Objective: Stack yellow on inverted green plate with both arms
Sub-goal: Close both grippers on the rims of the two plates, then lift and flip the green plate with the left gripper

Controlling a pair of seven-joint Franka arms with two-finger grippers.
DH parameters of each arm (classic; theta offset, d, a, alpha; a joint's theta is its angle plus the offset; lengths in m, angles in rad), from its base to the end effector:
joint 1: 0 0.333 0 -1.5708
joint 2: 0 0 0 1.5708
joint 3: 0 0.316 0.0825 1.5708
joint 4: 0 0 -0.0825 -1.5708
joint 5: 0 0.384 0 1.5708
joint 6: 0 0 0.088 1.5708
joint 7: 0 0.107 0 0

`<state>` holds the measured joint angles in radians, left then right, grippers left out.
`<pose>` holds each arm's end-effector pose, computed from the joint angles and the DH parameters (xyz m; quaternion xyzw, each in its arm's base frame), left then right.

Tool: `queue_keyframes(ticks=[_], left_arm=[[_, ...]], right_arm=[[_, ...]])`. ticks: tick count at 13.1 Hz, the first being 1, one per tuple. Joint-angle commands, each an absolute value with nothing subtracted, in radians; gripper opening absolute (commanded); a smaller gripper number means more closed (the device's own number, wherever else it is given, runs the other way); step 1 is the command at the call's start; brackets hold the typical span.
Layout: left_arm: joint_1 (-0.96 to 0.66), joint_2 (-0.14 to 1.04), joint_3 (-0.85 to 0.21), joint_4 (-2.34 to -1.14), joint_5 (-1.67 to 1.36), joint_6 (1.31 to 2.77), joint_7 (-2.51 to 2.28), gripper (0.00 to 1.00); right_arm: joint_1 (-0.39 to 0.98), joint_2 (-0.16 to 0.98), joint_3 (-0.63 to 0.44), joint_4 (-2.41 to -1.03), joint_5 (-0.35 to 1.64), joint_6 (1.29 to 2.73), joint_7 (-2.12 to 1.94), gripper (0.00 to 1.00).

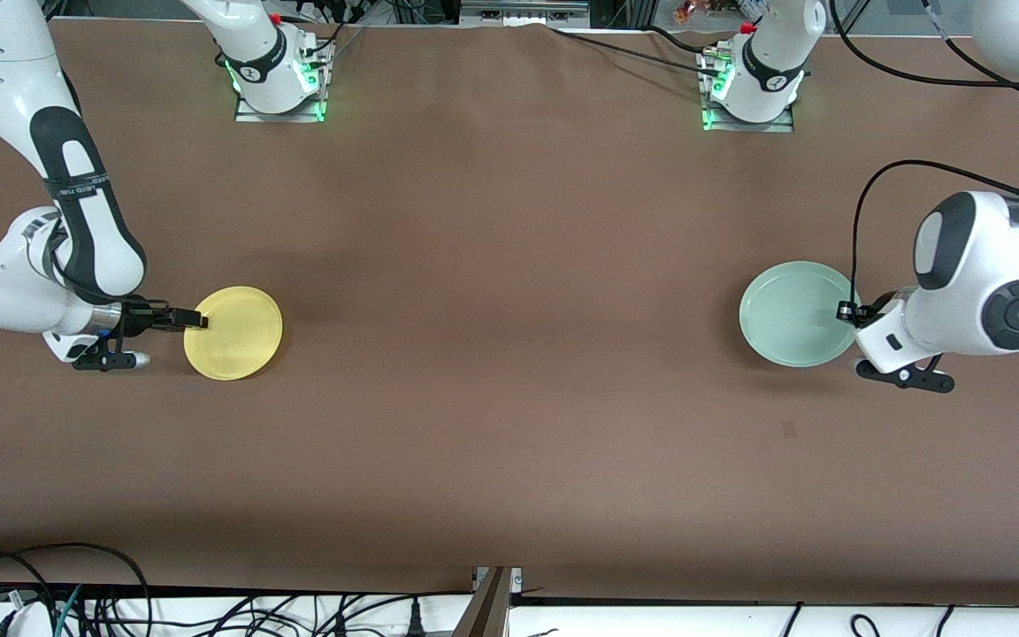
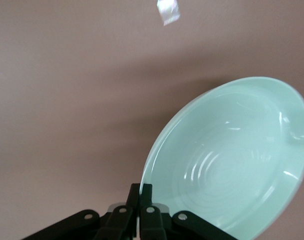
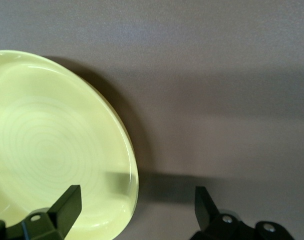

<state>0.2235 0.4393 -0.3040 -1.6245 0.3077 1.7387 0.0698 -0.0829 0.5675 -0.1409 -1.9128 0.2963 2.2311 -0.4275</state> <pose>0.6380 -0.0031 0.3567 -0.9784 0.1183 0.1485 0.0816 0.5883 -0.1231 0.1806 -0.9909 -0.0030 0.0901 0.1003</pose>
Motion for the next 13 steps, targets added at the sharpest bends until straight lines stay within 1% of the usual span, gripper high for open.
queue_keyframes(ticks=[1,2,4,6,7,8,11,13], left_arm=[[0.152,0.459,-0.296,-1.519,0.356,1.681,0.063,0.0],[0.126,0.46,-0.296,-1.493,0.356,1.68,0.048,0.0],[0.033,0.462,-0.288,-1.482,0.362,1.678,-0.01,0.0],[-0.061,0.463,-0.29,-1.473,0.418,1.677,-0.118,0.0],[-0.11,0.469,-0.29,-1.465,0.458,1.677,-0.147,0.0],[-0.154,0.477,-0.288,-1.457,0.483,1.674,-0.165,0.0],[-0.266,0.515,-0.285,-1.414,0.511,1.648,-0.282,0.0],[-0.371,0.546,-0.282,-1.407,0.654,1.602,-0.378,0.0]], right_arm=[[-0.1,0.563,-0.132,-1.921,0.319,2.241,-0.457,0.72],[-0.098,0.563,-0.132,-1.921,0.319,2.24,-0.457,0.51],[-0.097,0.563,-0.132,-1.921,0.318,2.235,-0.462,0.21],[-0.094,0.563,-0.132,-1.921,0.319,2.23,-0.466,0.08],[-0.094,0.564,-0.132,-1.921,0.319,2.23,-0.466,0.03],[-0.094,0.565,-0.132,-1.921,0.319,2.229,-0.466,0.0],[-0.092,0.569,-0.13,-1.917,0.319,2.226,-0.465,0.0],[-0.092,0.569,-0.129,-1.907,0.318,2.214,-0.465,0.0]])
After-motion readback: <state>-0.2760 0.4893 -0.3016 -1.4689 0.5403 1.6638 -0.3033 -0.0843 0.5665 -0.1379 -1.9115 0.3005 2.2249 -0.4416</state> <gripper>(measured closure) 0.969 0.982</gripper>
